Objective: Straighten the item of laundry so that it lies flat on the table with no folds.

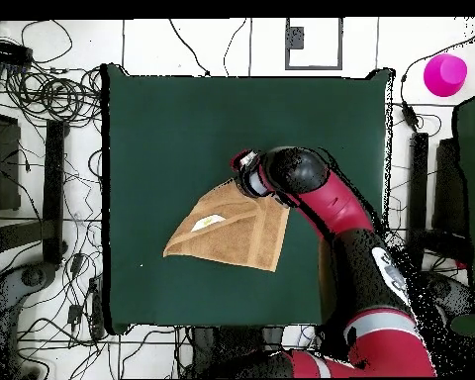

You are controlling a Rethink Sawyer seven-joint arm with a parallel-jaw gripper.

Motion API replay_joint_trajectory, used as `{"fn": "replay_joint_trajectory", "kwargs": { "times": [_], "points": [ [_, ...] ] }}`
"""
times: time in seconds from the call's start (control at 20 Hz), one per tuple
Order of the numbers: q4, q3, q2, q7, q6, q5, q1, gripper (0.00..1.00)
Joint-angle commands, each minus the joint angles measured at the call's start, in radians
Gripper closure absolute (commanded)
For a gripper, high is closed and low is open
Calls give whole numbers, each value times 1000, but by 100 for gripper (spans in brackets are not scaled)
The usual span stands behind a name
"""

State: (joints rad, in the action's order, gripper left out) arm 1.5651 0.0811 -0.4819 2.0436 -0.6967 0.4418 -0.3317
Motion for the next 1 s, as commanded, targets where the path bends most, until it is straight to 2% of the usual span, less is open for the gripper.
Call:
{"fn": "replay_joint_trajectory", "kwargs": {
  "times": [0.05, 0.35, 0.6, 1.0],
  "points": [
    [82, 138, 23, 19, -15, -10, 8, 0],
    [92, 124, 6, 42, 61, -15, 16, 0],
    [126, 106, -46, 38, -10, -23, 14, 0],
    [146, 104, -110, -47, -291, -83, -62, 0]
  ]
}}
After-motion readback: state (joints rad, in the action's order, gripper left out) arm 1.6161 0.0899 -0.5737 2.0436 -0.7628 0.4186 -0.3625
